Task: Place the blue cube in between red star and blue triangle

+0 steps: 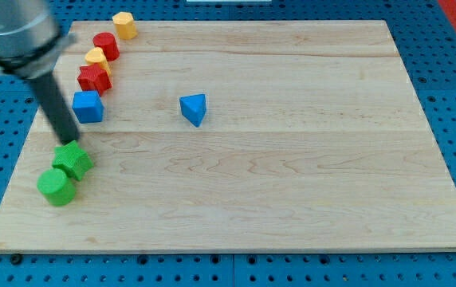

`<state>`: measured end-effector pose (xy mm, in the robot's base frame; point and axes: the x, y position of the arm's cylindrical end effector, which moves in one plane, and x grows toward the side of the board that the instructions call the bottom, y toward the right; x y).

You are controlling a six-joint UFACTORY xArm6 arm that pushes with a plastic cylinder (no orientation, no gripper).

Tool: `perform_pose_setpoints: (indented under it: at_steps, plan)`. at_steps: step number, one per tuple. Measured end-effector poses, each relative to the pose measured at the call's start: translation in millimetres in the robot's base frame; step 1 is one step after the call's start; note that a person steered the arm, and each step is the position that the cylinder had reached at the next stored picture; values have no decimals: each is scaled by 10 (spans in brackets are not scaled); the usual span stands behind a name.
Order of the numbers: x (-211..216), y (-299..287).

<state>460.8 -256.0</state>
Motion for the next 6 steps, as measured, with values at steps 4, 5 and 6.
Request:
perform_pose_setpoints:
  at_steps: [4,5,6]
  plan:
    - [-316,991]
    - [-515,752]
    - [-793,554]
